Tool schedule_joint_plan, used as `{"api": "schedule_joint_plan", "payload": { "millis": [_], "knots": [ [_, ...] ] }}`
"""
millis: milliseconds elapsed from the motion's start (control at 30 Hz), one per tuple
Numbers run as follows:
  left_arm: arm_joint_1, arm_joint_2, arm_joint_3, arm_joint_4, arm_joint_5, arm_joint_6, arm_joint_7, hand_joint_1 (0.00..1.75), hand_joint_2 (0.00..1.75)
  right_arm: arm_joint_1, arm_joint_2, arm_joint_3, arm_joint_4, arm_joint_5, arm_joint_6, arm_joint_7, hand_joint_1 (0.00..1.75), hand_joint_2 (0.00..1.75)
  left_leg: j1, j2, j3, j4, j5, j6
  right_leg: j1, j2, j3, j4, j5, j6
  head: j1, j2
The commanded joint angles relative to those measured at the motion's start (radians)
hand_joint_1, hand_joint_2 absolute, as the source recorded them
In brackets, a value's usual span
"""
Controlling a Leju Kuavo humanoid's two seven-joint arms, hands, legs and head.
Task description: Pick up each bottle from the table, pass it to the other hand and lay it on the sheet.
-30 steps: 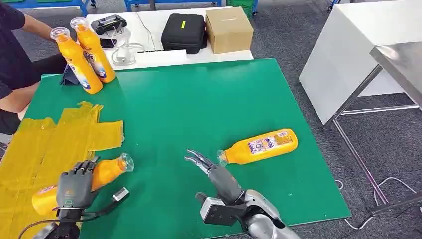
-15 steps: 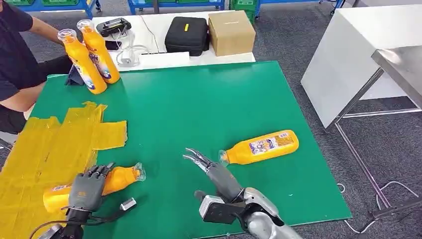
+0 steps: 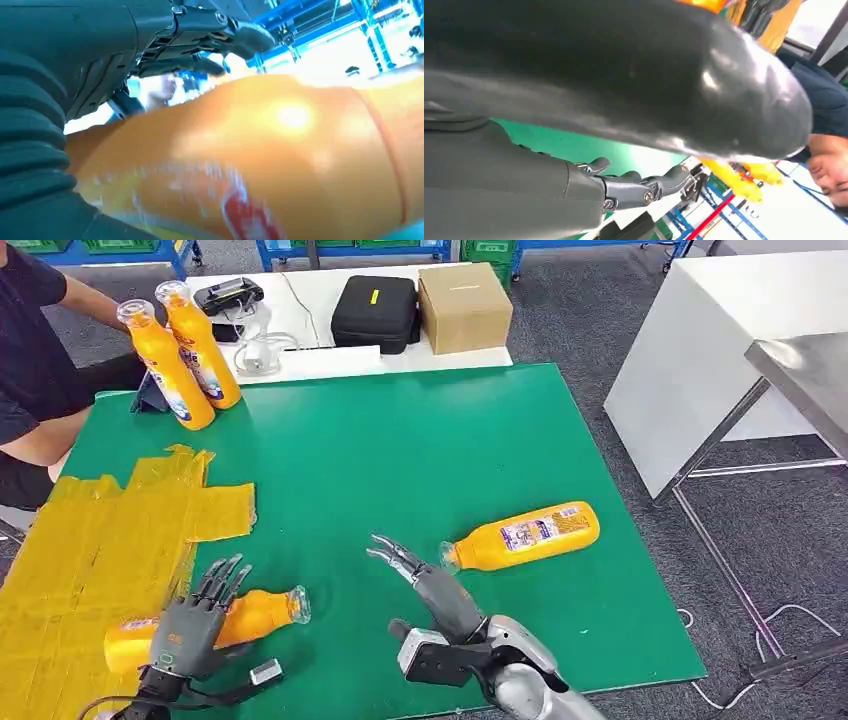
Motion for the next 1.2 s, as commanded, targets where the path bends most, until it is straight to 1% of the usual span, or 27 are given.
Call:
{"api": "schedule_joint_plan", "payload": {
  "millis": [33,67,100,200,300,367,400,433,467,500,533,567,600,633,700,733,833,867,933,1033,1067,1133,1167,1200],
  "knots": [
    [0.103,-0.188,0.237,-0.143,0.147,0.031,-0.17,0.0,0.0,0.011,-0.027,-0.041,0.017,0.021,-0.002,-0.008,0.0,0.0,0.001,-0.002,-0.002,0.001,-0.001,0.0,0.001,0.0,-0.002,0.0,-0.001,-0.001,0.0,0.0],
    [0.103,-0.188,0.237,-0.143,0.147,0.031,-0.17,0.0,0.0,0.011,-0.027,-0.041,0.017,0.021,-0.002,-0.008,0.0,0.0,0.0,-0.001,-0.003,0.001,0.0,0.0,0.0,0.0,-0.008,0.0,0.0,0.0,0.0,0.0],
    [0.103,-0.188,0.237,-0.143,0.147,0.031,-0.17,0.0,0.0,0.011,-0.027,-0.041,0.017,0.021,-0.002,-0.008,0.0,0.0,0.001,-0.001,-0.004,0.001,-0.001,0.0,0.001,0.001,-0.009,0.0,0.0,-0.001,0.0,0.0],
    [0.103,-0.188,0.237,-0.143,0.147,0.031,-0.17,0.0,0.0,0.011,-0.027,-0.041,0.017,0.021,-0.002,-0.008,0.0,0.0,0.001,0.0,-0.009,0.001,0.0,0.0,0.001,0.002,-0.009,0.0,0.001,-0.001,0.0,0.0],
    [0.103,-0.189,0.241,-0.137,0.148,0.032,-0.173,0.0,0.0,0.009,-0.024,-0.041,0.019,0.021,-0.002,-0.008,0.0,0.0,0.001,0.0,-0.008,0.001,-0.001,0.0,0.001,0.001,-0.008,0.0,0.0,-0.001,0.0,0.0],
    [0.106,-0.224,0.267,-0.167,0.316,0.075,-0.274,0.0,0.0,0.025,-0.034,-0.049,0.006,0.041,-0.015,-0.005,0.0,0.0,0.001,0.0,-0.009,0.001,-0.001,0.0,0.002,0.001,-0.009,0.0,0.0,0.0,0.0,0.0],
    [0.112,-0.243,0.283,-0.213,0.453,0.05,-0.343,0.0,0.0,0.047,-0.047,-0.065,-0.011,0.058,-0.031,0.0,0.0,0.0,0.002,0.0,-0.008,0.001,-0.001,0.0,0.003,0.001,-0.008,0.0,0.0,-0.001,0.0,0.0],
    [0.119,-0.265,0.306,-0.277,0.638,-0.025,-0.437,0.0,0.0,0.078,-0.064,-0.095,-0.034,0.076,-0.045,0.004,0.0,0.0,0.002,-0.002,-0.009,0.002,-0.002,0.0,0.003,0.0,-0.009,0.0,-0.001,-0.001,0.0,0.0],
    [0.122,-0.283,0.334,-0.318,0.767,-0.097,-0.489,0.0,0.0,0.106,-0.082,-0.122,-0.054,0.098,-0.055,0.009,0.0,1.75,0.002,-0.002,-0.009,0.003,-0.002,0.0,0.003,0.0,-0.009,0.001,-0.001,-0.001,0.0,0.0],
    [0.123,-0.297,0.361,-0.353,0.87,-0.171,-0.53,0.0,0.0,0.133,-0.101,-0.154,-0.076,0.103,-0.057,0.01,0.0,1.75,0.002,-0.004,-0.011,0.003,-0.002,0.001,0.003,-0.003,-0.01,0.001,-0.001,0.0,0.0,0.0],
    [0.126,-0.314,0.397,-0.39,0.98,-0.256,-0.568,0.0,0.0,0.174,-0.132,-0.2,-0.111,0.119,-0.061,0.012,0.0,1.75,0.003,-0.004,-0.011,0.004,-0.003,0.001,0.004,-0.002,-0.009,0.002,-0.002,-0.001,0.0,0.0],
    [0.131,-0.327,0.421,-0.409,1.013,-0.299,-0.582,0.0,0.0,0.203,-0.15,-0.238,-0.135,0.132,-0.068,0.01,0.0,1.75,0.003,-0.008,-0.014,0.004,-0.002,0.002,0.003,-0.006,-0.01,0.001,-0.002,0.0,0.0,0.0],
    [0.136,-0.335,0.439,-0.423,1.06,-0.356,-0.593,0.0,0.0,0.227,-0.178,-0.275,-0.159,0.147,-0.076,0.018,0.0,1.75,0.003,-0.007,-0.014,0.004,-0.002,0.001,0.003,-0.005,-0.011,0.001,-0.002,0.0,0.0,0.0],
    [0.144,-0.344,0.454,-0.434,1.072,-0.38,-0.605,0.0,0.0,0.257,-0.219,-0.322,-0.191,0.143,-0.082,0.026,0.0,1.75,0.003,-0.009,-0.013,0.005,-0.003,0.002,0.004,-0.007,-0.01,0.001,-0.003,0.0,0.0,0.0],
    [0.155,-0.357,0.466,-0.436,1.056,-0.388,-0.621,0.0,0.0,0.3,-0.254,-0.408,-0.232,0.135,-0.065,0.02,0.0,1.75,0.001,-0.005,-0.015,0.002,0.0,0.002,0.001,-0.004,-0.013,0.0,-0.001,0.001,0.0,0.0],
    [0.157,-0.36,0.468,-0.434,1.053,-0.388,-0.625,0.0,0.0,0.308,-0.253,-0.43,-0.239,0.133,-0.048,0.01,0.0,1.75,0.0,-0.007,-0.015,0.002,-0.001,0.002,0.0,-0.006,-0.012,0.0,-0.002,0.001,0.0,0.0],
    [0.159,-0.36,0.465,-0.427,1.038,-0.38,-0.633,0.0,0.0,0.309,-0.241,-0.446,-0.241,0.14,-0.046,0.022,0.0,1.75,-0.002,-0.002,-0.013,0.003,-0.004,0.003,-0.001,-0.001,-0.011,0.001,-0.002,0.0,0.0,0.0],
    [0.162,-0.361,0.466,-0.425,1.039,-0.38,-0.634,0.0,0.0,0.323,-0.255,-0.469,-0.251,0.132,-0.047,0.029,0.0,1.75,-0.003,-0.001,-0.014,0.002,-0.003,0.003,-0.002,-0.001,-0.013,0.001,0.0,0.001,0.0,0.0],
    [0.168,-0.363,0.471,-0.422,1.052,-0.39,-0.639,0.0,0.0,0.373,-0.302,-0.538,-0.286,0.129,-0.055,0.039,0.0,1.75,-0.002,-0.003,-0.013,0.002,-0.004,0.003,-0.001,-0.001,-0.012,0.001,-0.002,0.0,0.0,0.0],
    [0.166,-0.364,0.482,-0.416,1.059,-0.394,-0.647,0.0,0.0,0.439,-0.326,-0.67,-0.33,0.101,-0.005,0.029,0.0,1.75,-0.002,-0.007,-0.013,0.003,-0.004,0.003,-0.001,-0.005,-0.011,0.002,-0.003,0.0,-0.001,0.0],
    [0.166,-0.364,0.486,-0.415,1.07,-0.404,-0.649,0.0,0.0,0.456,-0.328,-0.705,-0.34,0.103,0.004,0.028,0.0,1.75,-0.004,-0.006,-0.014,0.001,-0.002,0.004,-0.002,-0.005,-0.013,0.001,-0.002,0.001,0.0,0.0],
    [0.165,-0.365,0.486,-0.416,1.077,-0.418,-0.652,0.0,0.0,0.5,-0.345,-0.772,-0.369,0.135,0.017,0.037,0.0,1.75,-0.002,-0.005,-0.013,0.003,-0.004,0.003,-0.001,-0.004,-0.011,0.001,-0.003,0.001,0.0,0.0],
    [0.165,-0.364,0.484,-0.417,1.082,-0.427,-0.652,0.0,0.0,0.521,-0.358,-0.807,-0.383,0.152,0.024,0.049,0.0,1.75,-0.003,-0.003,-0.014,0.001,-0.002,0.004,-0.002,-0.003,-0.013,0.0,-0.001,0.001,0.0,0.0],
    [0.164,-0.364,0.482,-0.418,1.085,-0.429,-0.653,0.0,0.0,0.545,-0.371,-0.873,-0.4,0.141,0.05,0.051,0.0,1.75,-0.003,-0.005,-0.013,0.003,-0.004,0.004,-0.002,-0.004,-0.012,0.001,-0.003,0.001,0.0,0.0]
  ]
}}
